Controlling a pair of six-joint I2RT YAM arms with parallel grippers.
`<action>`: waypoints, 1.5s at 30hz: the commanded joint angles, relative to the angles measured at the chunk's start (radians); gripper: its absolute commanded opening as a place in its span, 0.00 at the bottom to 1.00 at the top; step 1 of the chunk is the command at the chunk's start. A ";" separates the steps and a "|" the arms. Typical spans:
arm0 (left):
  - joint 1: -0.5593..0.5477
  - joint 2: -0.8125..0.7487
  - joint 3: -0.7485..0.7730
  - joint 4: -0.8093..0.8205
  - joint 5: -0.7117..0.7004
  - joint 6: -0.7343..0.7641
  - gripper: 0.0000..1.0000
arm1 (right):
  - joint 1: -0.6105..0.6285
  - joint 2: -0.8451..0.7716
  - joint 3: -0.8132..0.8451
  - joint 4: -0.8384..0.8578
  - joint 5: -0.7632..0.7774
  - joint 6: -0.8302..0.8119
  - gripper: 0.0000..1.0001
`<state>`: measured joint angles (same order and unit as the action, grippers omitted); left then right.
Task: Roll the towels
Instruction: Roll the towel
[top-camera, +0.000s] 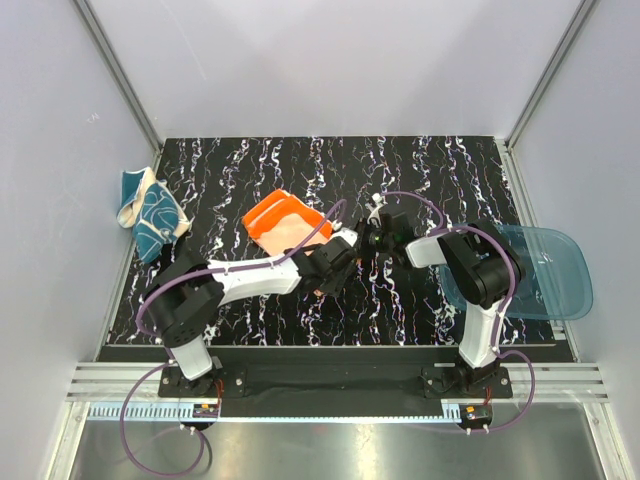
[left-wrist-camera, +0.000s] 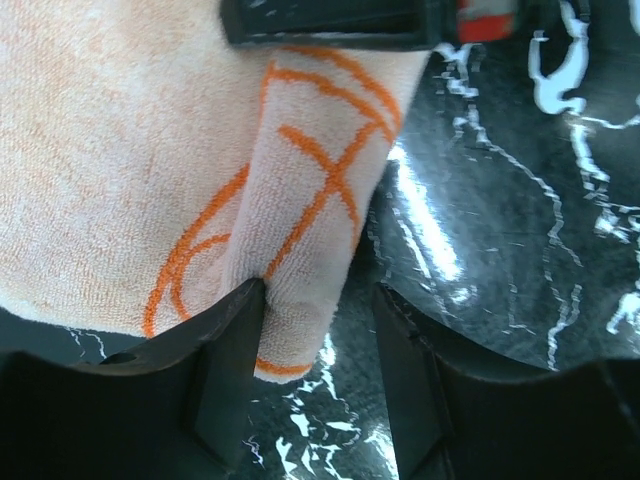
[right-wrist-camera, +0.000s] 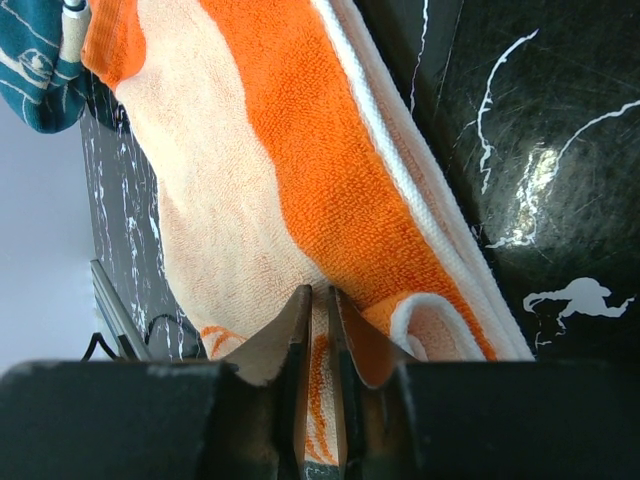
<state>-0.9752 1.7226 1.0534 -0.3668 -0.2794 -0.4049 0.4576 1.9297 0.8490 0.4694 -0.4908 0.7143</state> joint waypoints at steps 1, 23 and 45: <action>0.027 0.015 -0.053 0.019 -0.041 -0.011 0.54 | 0.015 0.043 0.007 -0.080 0.047 -0.038 0.19; 0.113 0.069 -0.136 0.005 0.055 -0.075 0.10 | 0.012 -0.188 0.341 -0.761 0.275 -0.170 0.38; 0.222 -0.066 -0.162 0.199 0.961 -0.434 0.06 | 0.024 -0.850 0.018 -1.060 0.348 0.048 0.68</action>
<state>-0.7990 1.6909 0.9646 -0.3275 0.3973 -0.7059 0.4648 1.1168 0.9241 -0.6243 -0.0925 0.6987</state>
